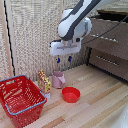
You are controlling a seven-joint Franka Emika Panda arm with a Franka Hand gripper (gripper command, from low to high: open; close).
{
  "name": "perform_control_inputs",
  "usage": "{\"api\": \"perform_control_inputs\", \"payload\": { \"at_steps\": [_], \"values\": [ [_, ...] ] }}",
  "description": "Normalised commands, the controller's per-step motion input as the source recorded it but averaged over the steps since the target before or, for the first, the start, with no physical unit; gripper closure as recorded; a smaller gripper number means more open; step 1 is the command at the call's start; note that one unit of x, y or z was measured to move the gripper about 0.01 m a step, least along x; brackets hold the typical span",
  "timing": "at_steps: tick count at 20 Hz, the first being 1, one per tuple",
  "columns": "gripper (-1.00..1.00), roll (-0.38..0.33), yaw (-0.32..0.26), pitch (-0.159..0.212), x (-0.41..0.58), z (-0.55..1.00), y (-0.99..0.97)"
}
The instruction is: Compassionately, move the pinch receptors towards pink recepticle. Embrace the recepticle delicately and rise accordingly. Progress forward guided by applied tension and move towards the highest section of the storage unit. Place the recepticle delicately and shut the storage unit.
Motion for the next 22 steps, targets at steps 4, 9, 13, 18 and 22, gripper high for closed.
{"api": "perform_control_inputs", "payload": {
  "at_steps": [4, 9, 13, 18, 22],
  "values": [
    [-1.0, -0.016, 0.0, 0.009, 0.209, -0.33, -0.16],
    [-1.0, -0.046, 0.0, 0.042, 0.091, -0.33, -0.05],
    [-1.0, -0.082, 0.0, 0.063, 0.0, -0.36, 0.0],
    [-1.0, -0.083, 0.036, 0.006, 0.176, -0.35, 0.0],
    [1.0, -0.036, 0.078, 0.0, 0.181, -0.22, 0.0]
  ]
}}
